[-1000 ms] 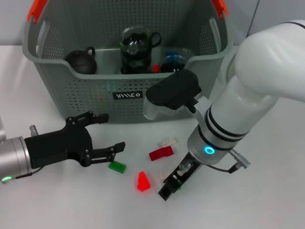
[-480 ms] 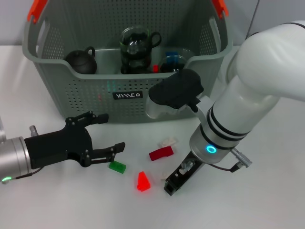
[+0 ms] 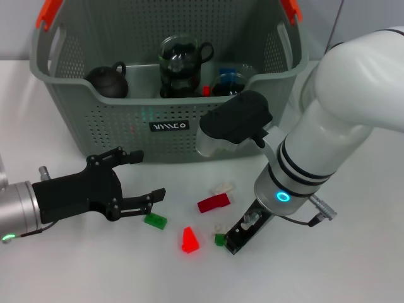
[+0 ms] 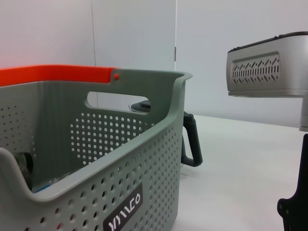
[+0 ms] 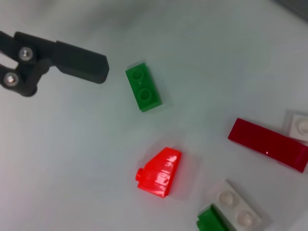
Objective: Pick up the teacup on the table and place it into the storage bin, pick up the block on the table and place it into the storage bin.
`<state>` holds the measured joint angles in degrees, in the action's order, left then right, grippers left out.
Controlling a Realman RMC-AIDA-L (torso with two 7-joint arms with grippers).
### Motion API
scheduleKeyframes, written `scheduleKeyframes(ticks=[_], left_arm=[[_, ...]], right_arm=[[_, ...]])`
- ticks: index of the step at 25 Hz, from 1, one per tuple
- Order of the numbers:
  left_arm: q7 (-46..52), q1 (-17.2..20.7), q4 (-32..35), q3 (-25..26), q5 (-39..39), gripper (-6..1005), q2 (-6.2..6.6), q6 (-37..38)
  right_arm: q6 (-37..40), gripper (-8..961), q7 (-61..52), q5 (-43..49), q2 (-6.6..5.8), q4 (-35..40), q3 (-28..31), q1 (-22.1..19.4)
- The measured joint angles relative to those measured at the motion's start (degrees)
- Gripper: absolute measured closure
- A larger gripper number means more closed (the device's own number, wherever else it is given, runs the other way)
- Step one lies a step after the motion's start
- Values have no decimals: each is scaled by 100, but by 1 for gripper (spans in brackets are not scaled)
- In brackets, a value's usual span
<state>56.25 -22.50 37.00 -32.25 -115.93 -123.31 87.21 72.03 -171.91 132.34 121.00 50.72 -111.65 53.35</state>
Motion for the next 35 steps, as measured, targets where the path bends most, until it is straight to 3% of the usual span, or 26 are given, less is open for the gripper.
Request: scheduleKeyframes(ticks=[10,22,27,35], left_arm=[[0,0,0,0,0,123,-6,-3],[0,-8,0,45,0,123,-9,2],[0,4,0,137,0,123,-6,-4],[31,213,38,760,-76,123,14,-19]], right_arm=[[39,745,150,3,-6,23,-5,0],[50,853,308,6,-33,56,15,-3],[154,853,390,10,-63,471,63,-157],[685,853,453,426,-69,1556,470,-542]])
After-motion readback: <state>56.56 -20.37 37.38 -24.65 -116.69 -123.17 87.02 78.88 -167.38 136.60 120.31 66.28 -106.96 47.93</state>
